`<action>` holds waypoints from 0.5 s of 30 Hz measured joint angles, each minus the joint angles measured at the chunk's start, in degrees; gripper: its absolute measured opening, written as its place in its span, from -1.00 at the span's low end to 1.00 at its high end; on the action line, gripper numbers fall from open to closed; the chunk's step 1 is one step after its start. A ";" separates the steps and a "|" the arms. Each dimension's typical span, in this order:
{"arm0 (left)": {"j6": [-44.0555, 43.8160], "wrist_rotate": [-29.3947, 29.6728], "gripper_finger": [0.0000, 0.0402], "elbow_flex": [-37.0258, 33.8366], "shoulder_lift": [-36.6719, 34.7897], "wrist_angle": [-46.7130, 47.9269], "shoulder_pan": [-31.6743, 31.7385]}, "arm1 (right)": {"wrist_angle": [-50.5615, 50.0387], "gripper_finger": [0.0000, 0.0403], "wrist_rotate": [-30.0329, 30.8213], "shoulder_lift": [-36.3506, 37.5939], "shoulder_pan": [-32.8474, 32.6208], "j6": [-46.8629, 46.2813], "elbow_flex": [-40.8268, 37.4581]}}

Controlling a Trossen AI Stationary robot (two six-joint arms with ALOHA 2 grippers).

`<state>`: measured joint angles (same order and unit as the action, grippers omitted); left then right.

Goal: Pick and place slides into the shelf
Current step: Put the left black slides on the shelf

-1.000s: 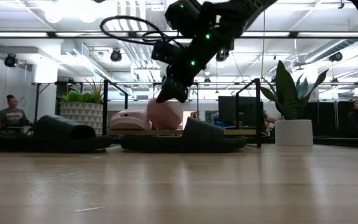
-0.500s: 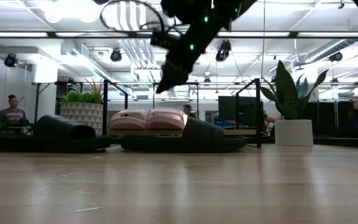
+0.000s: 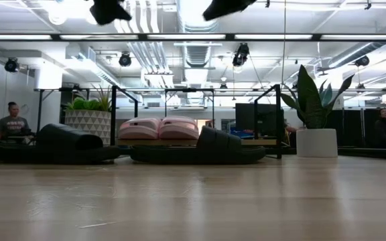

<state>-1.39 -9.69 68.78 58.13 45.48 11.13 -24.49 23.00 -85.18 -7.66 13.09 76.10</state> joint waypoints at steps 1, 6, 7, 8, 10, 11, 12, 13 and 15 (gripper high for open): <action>-1.66 0.01 0.13 -0.82 0.00 0.34 0.01 | 0.42 -0.46 0.23 2.16 -1.04 -0.51 -1.83; -13.85 0.03 0.13 -3.72 0.12 3.63 0.00 | 4.00 -0.51 2.77 11.35 -4.63 -4.11 -11.32; -16.83 0.05 0.13 -4.23 0.13 4.21 -0.01 | 4.53 -0.52 2.76 12.95 -4.88 -5.09 -12.98; -20.29 0.06 0.13 -5.01 0.13 4.55 -0.01 | 4.89 -0.52 2.76 14.28 -5.04 -6.27 -14.66; -28.43 0.08 0.13 -7.40 -0.02 4.81 -0.01 | 6.60 -0.53 2.73 16.83 -5.10 -8.03 -17.89; -32.40 0.10 0.13 -8.66 -0.04 5.01 -0.01 | 7.71 -0.54 2.76 17.89 -5.10 -8.53 -19.39; -35.93 0.12 0.13 -9.88 -0.10 4.92 -0.01 | 8.92 -0.54 2.74 18.86 -5.10 -8.60 -20.85; -38.87 0.18 0.13 -11.19 -0.14 4.79 -0.01 | 10.50 -0.54 2.75 19.65 -5.10 -8.59 -22.25; -43.52 0.40 0.13 -13.77 -0.20 4.90 -0.01 | 13.45 -0.53 2.74 20.86 -5.08 -8.28 -24.61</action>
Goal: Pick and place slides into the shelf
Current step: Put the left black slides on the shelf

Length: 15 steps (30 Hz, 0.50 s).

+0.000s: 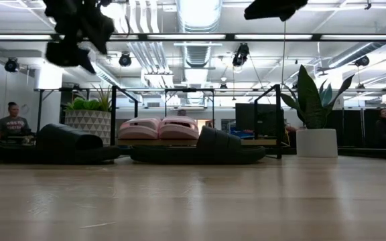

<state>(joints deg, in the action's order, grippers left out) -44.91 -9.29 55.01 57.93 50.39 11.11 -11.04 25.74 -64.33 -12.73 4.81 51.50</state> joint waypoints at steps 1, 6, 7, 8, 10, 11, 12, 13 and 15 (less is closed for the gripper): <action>-2.17 0.01 0.13 -1.35 0.00 -0.04 -0.01 | 1.10 -0.53 0.01 0.43 -0.01 0.13 -1.06; -10.31 -0.64 0.13 -7.10 -0.55 -0.09 -1.22 | 4.55 -0.53 0.41 1.71 0.00 3.62 -4.83; -11.37 -0.65 0.13 -7.82 -0.78 -0.13 -1.51 | 4.53 -0.53 0.45 1.78 0.00 4.01 -5.26; -12.28 -0.62 0.13 -8.46 -0.96 -0.43 -1.78 | 4.52 -0.53 0.46 1.81 0.00 4.09 -5.48; -13.65 -0.20 0.13 -9.66 -1.47 -0.48 -1.97 | 4.58 -0.54 0.45 1.94 0.00 4.17 -5.88; -14.49 0.08 0.13 -10.06 -1.65 -0.22 -1.97 | 4.57 -0.54 0.46 1.96 0.00 4.27 -5.94; -14.98 0.68 0.13 -10.40 -1.91 -0.17 -1.97 | 4.58 -0.55 0.46 1.96 0.00 4.58 -6.01; -15.23 1.73 0.13 -10.51 -2.09 0.44 -2.01 | 4.57 -0.56 0.46 1.96 0.00 4.91 -6.09; -16.11 4.50 0.13 -10.54 -2.32 2.50 -2.14 | 4.48 -0.57 0.45 1.94 0.00 5.36 -6.11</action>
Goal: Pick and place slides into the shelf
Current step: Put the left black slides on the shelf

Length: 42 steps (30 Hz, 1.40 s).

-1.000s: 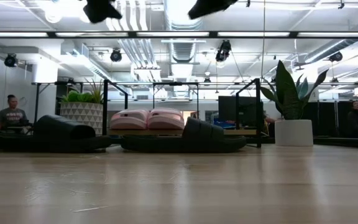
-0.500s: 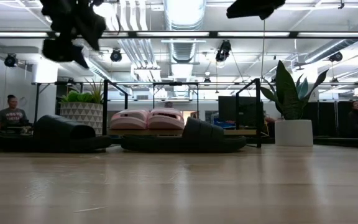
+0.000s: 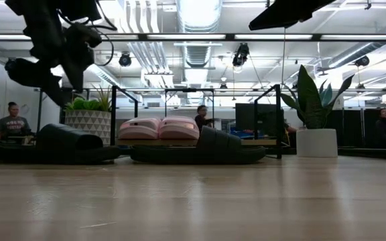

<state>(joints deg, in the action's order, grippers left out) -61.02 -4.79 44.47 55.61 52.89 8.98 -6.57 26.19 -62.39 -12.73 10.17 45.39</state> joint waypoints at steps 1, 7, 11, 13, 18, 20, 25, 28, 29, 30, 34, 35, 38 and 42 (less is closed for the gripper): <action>-0.21 1.14 0.13 0.01 0.00 1.09 -0.01 | 0.00 -0.58 0.01 0.00 0.00 0.27 0.00; -0.33 5.19 0.13 -0.14 0.08 6.44 -0.02 | 0.00 -0.62 -0.01 0.00 0.00 0.84 0.00; -0.32 5.39 0.13 -2.48 0.09 5.73 -0.05 | 0.00 -0.63 -0.01 0.00 0.00 0.84 0.00; -0.32 5.35 0.13 -4.30 0.09 5.92 -0.05 | -0.02 -0.64 -0.01 0.00 0.00 0.82 0.00; -0.12 5.16 0.13 -8.43 -0.21 1.72 0.00 | -0.02 -0.64 -0.01 0.00 0.00 0.84 -0.09; 0.32 4.98 0.13 -9.57 -0.49 -1.56 0.02 | 0.00 -0.64 -0.01 0.00 0.00 0.84 -0.09; 1.43 3.44 0.13 -12.23 -0.66 -8.62 0.02 | -0.02 -0.64 -0.03 0.00 0.00 0.86 -0.09; 1.87 3.36 0.13 -13.34 -0.64 -10.69 0.02 | -0.02 -0.64 -0.02 -0.02 0.00 0.86 -0.09; 1.89 3.34 0.13 -13.60 -0.63 -11.38 0.02 | -0.02 -0.64 -0.03 -0.01 0.00 0.87 -0.09; 1.93 3.34 0.13 -13.98 -0.66 -12.33 0.02 | -0.02 -0.64 -0.03 -0.02 0.00 1.00 -0.09; 1.93 2.41 0.12 -16.25 -1.07 -17.63 0.02 | -0.22 -0.64 -0.03 -0.02 0.00 1.01 -0.09; 1.96 1.87 0.11 -16.95 -1.07 -19.01 0.02 | -0.34 -0.64 -0.03 -0.02 0.00 1.01 -0.09; 2.90 0.14 0.01 -17.97 -1.01 -20.01 0.02 | -0.37 -0.64 -0.03 -0.02 0.00 1.01 -0.09; 4.19 -1.00 -0.31 -19.71 -1.17 -22.88 0.02 | -0.37 -0.64 -0.03 -0.02 0.00 1.01 -0.09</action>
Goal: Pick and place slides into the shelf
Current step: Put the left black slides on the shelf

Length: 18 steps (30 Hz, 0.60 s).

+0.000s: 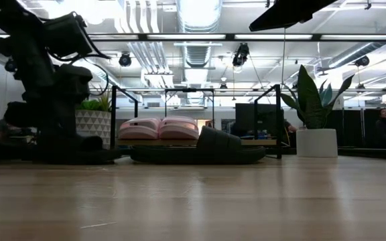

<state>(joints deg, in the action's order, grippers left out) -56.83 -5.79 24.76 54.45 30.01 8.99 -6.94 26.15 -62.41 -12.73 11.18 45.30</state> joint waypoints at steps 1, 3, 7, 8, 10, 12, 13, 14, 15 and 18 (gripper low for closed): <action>0.70 -0.48 -0.41 -0.42 -0.01 -1.16 0.00 | 0.00 -0.64 0.00 0.00 0.00 0.00 0.00; 2.34 -1.56 -0.62 -1.02 -0.01 -3.22 0.00 | 0.00 -0.64 0.00 0.00 0.00 0.00 0.00; 4.75 -3.95 -0.95 -1.07 -0.42 -6.44 -0.02 | 0.00 -0.64 0.00 0.00 0.00 0.00 0.00; 4.78 -4.52 -0.95 -1.20 -0.73 -6.96 0.00 | 0.00 -0.64 0.00 0.00 0.00 0.00 0.00; 4.77 -5.63 -0.95 -1.06 -1.56 -8.21 -0.02 | 0.00 -0.64 0.00 0.02 0.00 -0.02 0.00; 4.97 -6.71 -0.97 -0.24 -2.61 -7.95 -0.09 | 0.01 -0.64 0.00 0.12 0.00 0.03 0.00; 5.15 -6.77 -0.98 0.30 -3.18 -7.99 -0.11 | 0.04 -0.64 0.01 0.21 0.00 0.24 0.00; 5.35 -6.70 -0.99 0.79 -3.77 -8.31 -0.22 | -0.01 -0.64 0.00 0.40 0.00 0.28 0.00; 5.94 -6.72 -0.99 1.27 -4.37 -8.44 -0.32 | 0.03 -0.64 0.00 0.47 0.00 0.28 0.00; 6.76 -6.95 -0.99 2.51 -6.57 -8.38 -1.09 | 0.00 -0.64 0.00 0.86 0.00 0.18 0.00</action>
<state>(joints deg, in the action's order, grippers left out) -50.07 -12.74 27.28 47.88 21.63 7.91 -6.94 26.15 -61.56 -12.73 11.36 45.30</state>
